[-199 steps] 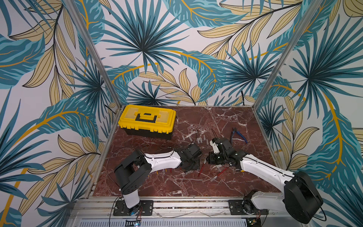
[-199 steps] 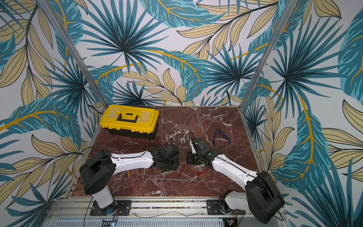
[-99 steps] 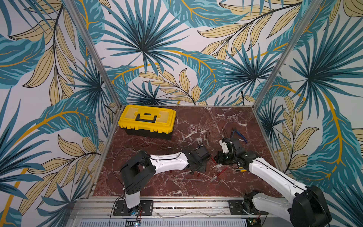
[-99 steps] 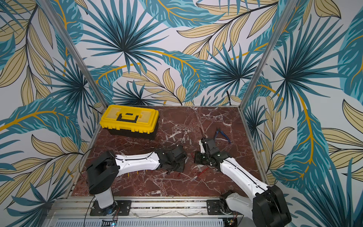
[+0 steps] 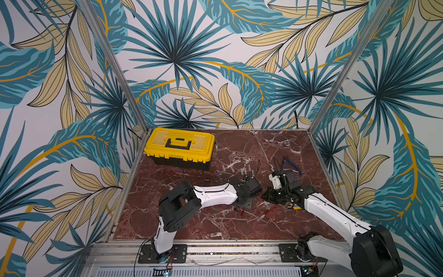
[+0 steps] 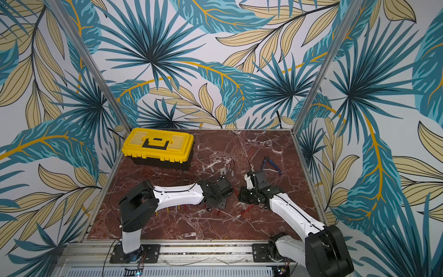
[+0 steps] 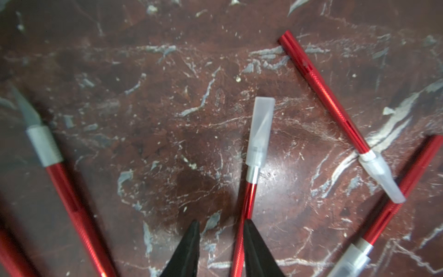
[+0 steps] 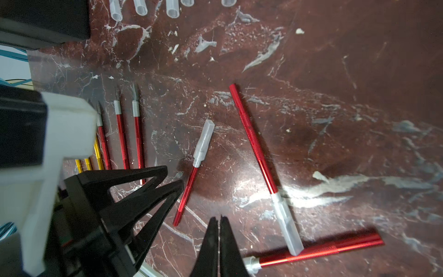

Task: Remove protective caps from carving knives
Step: Pick up the carving knife from the center of the board.

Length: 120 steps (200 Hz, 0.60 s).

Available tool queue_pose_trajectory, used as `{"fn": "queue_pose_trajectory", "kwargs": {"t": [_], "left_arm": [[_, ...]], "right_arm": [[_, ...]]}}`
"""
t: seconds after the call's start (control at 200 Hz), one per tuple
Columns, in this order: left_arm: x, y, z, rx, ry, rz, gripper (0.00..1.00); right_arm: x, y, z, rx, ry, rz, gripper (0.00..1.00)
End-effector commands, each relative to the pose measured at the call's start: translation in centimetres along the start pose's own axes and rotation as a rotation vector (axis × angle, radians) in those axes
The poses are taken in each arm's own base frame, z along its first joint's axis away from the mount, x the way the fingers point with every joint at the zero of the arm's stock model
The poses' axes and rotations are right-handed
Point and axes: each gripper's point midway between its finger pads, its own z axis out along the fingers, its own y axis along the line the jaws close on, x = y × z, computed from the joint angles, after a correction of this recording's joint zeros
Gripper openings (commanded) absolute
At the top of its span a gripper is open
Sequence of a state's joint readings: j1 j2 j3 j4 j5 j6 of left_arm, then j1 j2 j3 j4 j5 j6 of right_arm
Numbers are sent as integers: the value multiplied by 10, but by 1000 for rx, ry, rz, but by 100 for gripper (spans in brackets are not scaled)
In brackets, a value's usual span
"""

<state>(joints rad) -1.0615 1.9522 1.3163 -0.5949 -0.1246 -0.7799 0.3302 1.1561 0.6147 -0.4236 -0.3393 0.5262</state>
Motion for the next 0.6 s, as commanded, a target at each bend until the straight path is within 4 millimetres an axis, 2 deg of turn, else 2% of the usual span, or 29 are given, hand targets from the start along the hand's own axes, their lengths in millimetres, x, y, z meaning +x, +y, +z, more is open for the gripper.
{"fn": "queue_pose_trajectory", "kwargs": {"t": [0.0, 0.18, 0.335, 0.466, 0.596], "left_arm": [[-8, -2, -2, -21, -15, 13, 31], [-7, -3, -1, -20, -9, 13, 31], [-11, -2, -12, -14, -28, -2, 29], [-16, -8, -25, 12, -56, 0, 28], [-14, -18, -25, 22, -56, 28, 28]], "right_arm": [[6, -2, 4, -14, 22, 5, 8], [6, -5, 4, -10, 21, 7, 8], [5, -5, 4, -12, 21, 9, 8], [5, -4, 5, -18, 21, 11, 8], [5, -3, 6, -24, 27, 12, 8]]}}
